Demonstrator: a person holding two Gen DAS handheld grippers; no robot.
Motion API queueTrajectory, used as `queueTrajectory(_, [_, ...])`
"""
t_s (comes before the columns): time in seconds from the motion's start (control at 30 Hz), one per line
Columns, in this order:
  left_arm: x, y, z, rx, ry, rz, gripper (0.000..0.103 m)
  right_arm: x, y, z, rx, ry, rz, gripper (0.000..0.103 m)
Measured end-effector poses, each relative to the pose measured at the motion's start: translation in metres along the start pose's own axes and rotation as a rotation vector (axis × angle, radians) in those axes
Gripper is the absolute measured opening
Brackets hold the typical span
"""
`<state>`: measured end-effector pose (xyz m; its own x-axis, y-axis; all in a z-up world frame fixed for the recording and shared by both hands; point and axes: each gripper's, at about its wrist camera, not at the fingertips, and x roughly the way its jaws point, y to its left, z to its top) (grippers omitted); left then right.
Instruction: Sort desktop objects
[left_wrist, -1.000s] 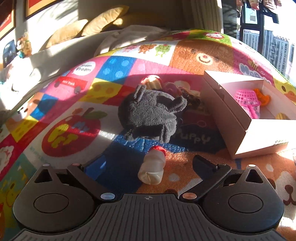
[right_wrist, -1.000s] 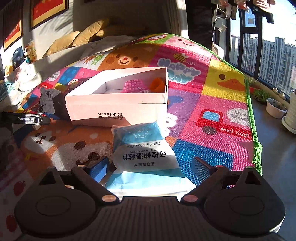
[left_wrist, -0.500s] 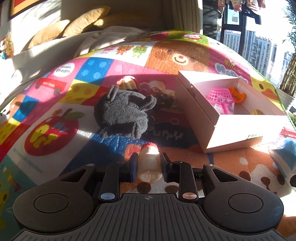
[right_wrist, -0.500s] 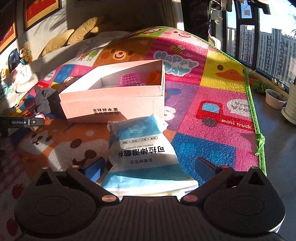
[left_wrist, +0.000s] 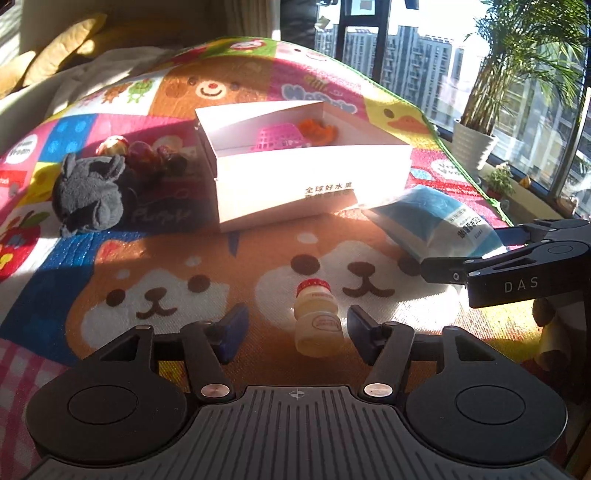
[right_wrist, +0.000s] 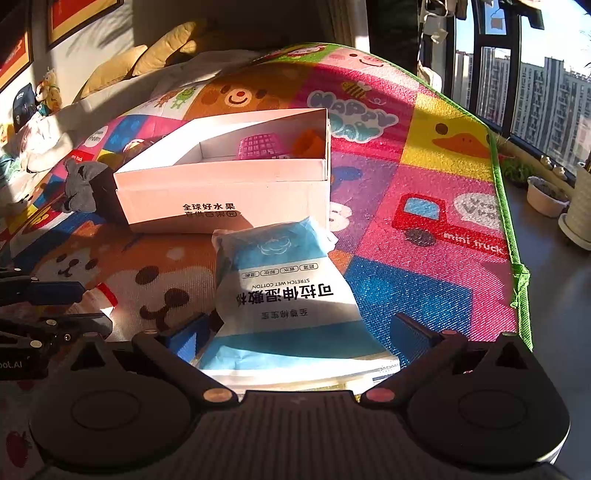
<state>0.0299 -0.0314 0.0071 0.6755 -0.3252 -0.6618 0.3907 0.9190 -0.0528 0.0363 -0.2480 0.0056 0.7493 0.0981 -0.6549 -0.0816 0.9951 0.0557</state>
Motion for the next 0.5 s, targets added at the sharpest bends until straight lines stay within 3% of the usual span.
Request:
queueTrajectory(0.03, [0.0, 0.0, -0.001, 0.004, 0.008, 0.015, 0.097, 0.002, 0.0, 0.001, -0.001, 0.012, 0.002, 0.103])
queueTrajectory(0.07, [0.0, -0.001, -0.004, 0.015, 0.016, 0.037, 0.1, 0.003, 0.0, 0.001, -0.003, 0.022, 0.0, 0.103])
queueTrajectory(0.17, [-0.001, -0.002, -0.01, 0.047, 0.016, 0.072, 0.102, 0.005, 0.005, 0.001, -0.027, 0.035, -0.014, 0.103])
queueTrajectory(0.27, [-0.002, 0.008, -0.008, 0.018, 0.038, 0.106, 0.103, 0.006, 0.005, 0.001, -0.033, 0.041, -0.014, 0.103])
queueTrajectory(0.5, [-0.005, 0.05, -0.002, -0.113, 0.06, 0.244, 0.103, 0.006, 0.005, 0.001, -0.038, 0.051, -0.007, 0.103])
